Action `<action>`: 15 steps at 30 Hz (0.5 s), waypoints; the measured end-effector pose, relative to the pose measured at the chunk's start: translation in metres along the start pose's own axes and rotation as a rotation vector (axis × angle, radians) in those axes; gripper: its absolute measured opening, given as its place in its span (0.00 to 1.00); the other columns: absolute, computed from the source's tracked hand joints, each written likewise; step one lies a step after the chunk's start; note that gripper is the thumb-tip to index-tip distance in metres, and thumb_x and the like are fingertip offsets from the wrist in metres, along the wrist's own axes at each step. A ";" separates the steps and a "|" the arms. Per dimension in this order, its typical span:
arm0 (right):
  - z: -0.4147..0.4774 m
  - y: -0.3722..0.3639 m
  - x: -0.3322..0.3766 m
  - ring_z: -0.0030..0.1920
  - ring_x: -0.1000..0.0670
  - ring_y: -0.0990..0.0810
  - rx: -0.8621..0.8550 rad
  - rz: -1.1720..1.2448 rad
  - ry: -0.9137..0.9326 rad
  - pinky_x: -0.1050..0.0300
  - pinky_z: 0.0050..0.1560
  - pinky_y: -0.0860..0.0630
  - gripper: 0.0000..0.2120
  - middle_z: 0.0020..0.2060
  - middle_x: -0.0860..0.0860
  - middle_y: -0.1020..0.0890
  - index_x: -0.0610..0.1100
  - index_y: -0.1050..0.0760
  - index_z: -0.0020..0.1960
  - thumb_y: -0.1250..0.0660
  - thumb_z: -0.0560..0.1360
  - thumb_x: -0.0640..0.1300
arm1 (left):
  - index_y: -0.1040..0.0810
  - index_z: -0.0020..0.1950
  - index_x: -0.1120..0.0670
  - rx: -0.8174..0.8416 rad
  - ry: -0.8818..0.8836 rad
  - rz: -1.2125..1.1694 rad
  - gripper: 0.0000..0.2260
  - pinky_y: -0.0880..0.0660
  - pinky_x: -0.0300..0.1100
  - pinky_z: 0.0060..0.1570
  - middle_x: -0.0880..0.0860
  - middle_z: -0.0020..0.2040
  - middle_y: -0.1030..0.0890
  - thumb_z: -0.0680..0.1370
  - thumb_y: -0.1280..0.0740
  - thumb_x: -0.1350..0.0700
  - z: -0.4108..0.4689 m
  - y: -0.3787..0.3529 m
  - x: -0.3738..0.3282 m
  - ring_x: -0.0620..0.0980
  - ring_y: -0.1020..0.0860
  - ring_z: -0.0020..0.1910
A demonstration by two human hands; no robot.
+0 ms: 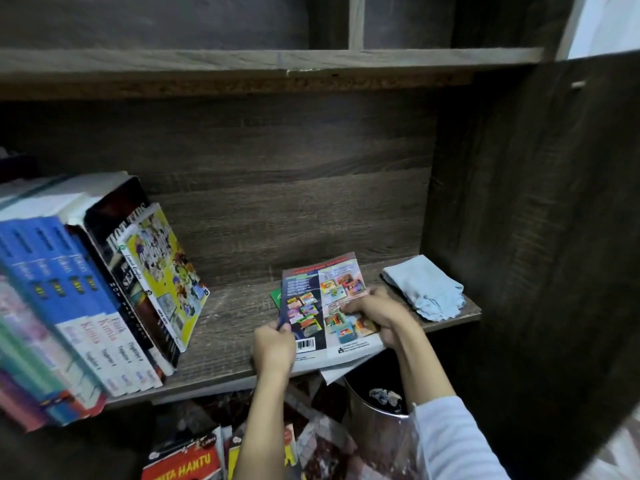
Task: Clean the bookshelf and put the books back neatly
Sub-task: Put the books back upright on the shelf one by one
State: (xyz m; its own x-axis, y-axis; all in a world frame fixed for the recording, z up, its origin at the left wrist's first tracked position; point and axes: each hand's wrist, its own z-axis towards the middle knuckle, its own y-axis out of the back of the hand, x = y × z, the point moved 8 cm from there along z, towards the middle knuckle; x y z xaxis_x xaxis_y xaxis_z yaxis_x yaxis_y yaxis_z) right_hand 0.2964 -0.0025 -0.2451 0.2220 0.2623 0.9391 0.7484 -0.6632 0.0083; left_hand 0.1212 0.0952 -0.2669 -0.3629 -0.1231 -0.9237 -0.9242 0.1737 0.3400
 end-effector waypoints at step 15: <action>-0.056 -0.073 0.088 0.40 0.53 0.23 0.014 0.045 0.605 0.60 0.41 0.26 0.22 0.41 0.52 0.24 0.48 0.41 0.51 0.35 0.70 0.27 | 0.30 0.70 0.56 -0.161 -0.384 -0.115 0.17 0.34 0.39 0.60 0.54 0.66 0.26 0.80 0.39 0.59 -0.018 0.102 -0.088 0.50 0.28 0.63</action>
State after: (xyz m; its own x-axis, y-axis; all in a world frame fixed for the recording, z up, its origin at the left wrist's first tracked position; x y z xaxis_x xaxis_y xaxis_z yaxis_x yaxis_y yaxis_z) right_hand 0.2262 0.0292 -0.1441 -0.1377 -0.2137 0.9671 0.7554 -0.6542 -0.0370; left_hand 0.0570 0.1066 -0.1476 -0.2145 0.2448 -0.9455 -0.9738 0.0216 0.2266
